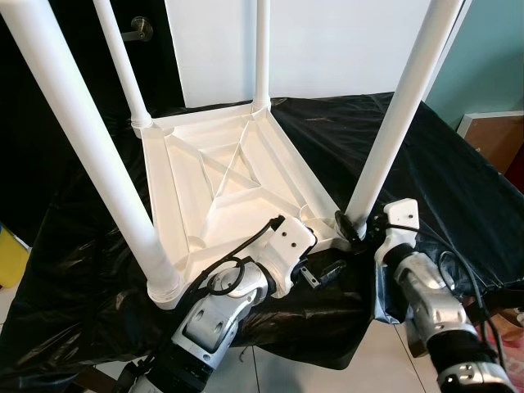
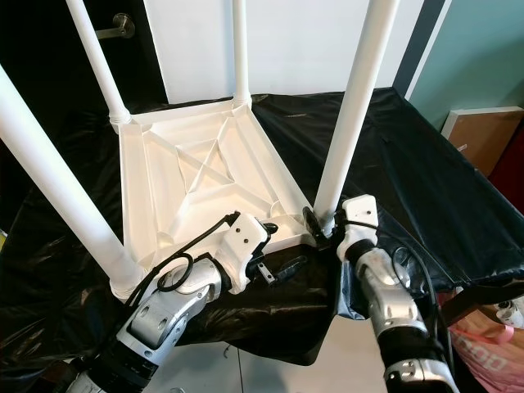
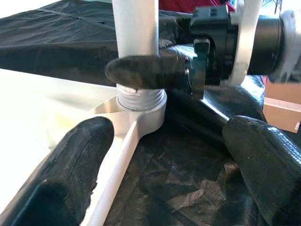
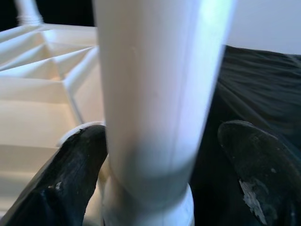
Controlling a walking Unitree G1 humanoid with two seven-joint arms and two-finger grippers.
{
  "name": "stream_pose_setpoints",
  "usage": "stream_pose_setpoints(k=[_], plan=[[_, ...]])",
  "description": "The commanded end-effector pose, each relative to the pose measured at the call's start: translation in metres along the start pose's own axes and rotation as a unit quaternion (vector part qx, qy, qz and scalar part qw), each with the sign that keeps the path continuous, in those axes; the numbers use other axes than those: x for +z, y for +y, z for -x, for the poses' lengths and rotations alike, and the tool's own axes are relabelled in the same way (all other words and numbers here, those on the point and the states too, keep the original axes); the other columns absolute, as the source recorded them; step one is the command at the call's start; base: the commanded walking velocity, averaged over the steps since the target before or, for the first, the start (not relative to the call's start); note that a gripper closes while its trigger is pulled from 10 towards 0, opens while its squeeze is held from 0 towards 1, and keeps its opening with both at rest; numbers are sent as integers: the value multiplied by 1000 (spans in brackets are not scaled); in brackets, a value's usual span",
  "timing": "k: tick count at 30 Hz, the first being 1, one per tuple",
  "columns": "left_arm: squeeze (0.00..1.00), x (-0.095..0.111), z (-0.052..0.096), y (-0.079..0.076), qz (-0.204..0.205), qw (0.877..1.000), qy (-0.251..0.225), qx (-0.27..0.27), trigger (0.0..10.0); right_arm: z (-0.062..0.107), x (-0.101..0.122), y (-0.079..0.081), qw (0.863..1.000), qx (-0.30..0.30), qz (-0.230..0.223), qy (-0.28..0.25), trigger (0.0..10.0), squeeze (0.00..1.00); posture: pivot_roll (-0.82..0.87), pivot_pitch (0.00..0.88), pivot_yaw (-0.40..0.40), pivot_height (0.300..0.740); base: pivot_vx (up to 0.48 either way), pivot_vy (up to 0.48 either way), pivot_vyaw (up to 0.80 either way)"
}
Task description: Building children table
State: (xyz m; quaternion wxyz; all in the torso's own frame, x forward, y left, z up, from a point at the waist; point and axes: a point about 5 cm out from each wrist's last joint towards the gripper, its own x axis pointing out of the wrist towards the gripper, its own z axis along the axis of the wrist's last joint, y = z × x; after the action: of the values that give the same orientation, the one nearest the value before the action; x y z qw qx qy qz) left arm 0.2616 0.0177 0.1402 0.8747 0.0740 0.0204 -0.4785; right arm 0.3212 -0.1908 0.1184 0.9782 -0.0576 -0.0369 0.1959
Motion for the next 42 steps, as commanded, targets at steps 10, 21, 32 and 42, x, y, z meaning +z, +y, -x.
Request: stream_pose_setpoints(k=[10, 21, 32, 42], plan=[[0, 0, -1, 0, -4, 1000, 4, -18, 10000, -16, -2, 7, 997, 65, 23, 27, 7686, 0, -134, 15, -30, 740, 0, 0, 0], [0, -1, 2, 3, -6, 1000, 8, -4, 10000, -17, -13, 4, 995, 75, 25, 56, 0, 0, -106, 24, -46, 740, 0, 0, 0], [0, -1, 1, 2, -6, 1000, 8, -7, 10000, -15, -17, 3, 998, 26, 4, 52, 10000, 0, -120, 31, -38, 740, 0, 0, 0], [0, -1, 0, 2, -7, 1000, 9, -10, 10000, -19, -19, 12, 998, -38, 7, 49, 10000, 0, -124, 35, -42, 740, 0, 0, 0]])
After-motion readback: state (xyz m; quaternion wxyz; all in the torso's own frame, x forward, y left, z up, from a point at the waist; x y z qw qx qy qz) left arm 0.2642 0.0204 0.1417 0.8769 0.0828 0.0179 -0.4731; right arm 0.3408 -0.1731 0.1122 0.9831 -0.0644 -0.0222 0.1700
